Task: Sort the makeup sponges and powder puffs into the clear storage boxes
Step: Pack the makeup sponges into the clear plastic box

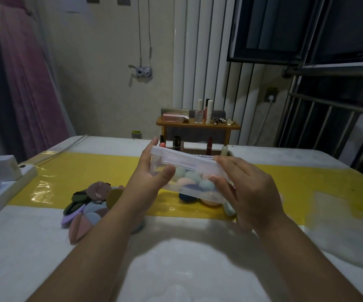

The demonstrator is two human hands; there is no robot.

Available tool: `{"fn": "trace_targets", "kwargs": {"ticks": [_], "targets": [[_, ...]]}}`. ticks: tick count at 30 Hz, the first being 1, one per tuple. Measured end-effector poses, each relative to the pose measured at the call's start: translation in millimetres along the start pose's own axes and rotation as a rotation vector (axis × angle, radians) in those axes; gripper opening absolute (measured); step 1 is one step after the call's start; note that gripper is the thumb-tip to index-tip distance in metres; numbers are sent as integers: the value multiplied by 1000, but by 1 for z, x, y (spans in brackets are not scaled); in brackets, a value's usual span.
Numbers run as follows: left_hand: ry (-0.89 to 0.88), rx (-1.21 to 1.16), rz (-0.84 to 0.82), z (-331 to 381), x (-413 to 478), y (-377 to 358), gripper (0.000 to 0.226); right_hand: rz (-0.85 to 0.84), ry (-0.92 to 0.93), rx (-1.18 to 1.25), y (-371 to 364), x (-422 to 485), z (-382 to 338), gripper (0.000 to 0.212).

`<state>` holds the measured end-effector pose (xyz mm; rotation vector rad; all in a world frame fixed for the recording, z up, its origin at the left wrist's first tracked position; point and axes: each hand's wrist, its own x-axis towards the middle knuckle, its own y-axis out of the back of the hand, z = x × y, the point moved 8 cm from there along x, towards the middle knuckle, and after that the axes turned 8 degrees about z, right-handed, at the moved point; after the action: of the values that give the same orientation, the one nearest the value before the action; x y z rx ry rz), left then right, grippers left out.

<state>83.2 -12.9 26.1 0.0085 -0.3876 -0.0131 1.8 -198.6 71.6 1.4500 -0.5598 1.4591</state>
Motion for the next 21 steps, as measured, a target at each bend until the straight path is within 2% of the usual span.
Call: {"fn": "trace_targets", "kwargs": {"ticks": [2,6,11,13,15,17,19,21], "targets": [[13,-30,18,0,-1,0,87,20,1,-9,0,-1,-1,49],[-24,-20,26,4,-3,-3,88,128,-18,1,7,-2,1,38],[-10,-36,25,5,-1,-2,98,134,-168,48,7,-3,12,42],[46,-79,36,1,0,1,115,163,-229,87,10,-3,17,48],[122,-134,42,-4,4,2,119,194,-256,100,13,-4,21,53],[144,-145,71,-9,14,7,107,209,-271,112,15,-4,24,54],[162,-172,81,-14,18,12,85,211,-297,129,14,-6,27,54],[219,-192,19,-12,10,7,66,222,-333,149,13,-8,28,51]]}}
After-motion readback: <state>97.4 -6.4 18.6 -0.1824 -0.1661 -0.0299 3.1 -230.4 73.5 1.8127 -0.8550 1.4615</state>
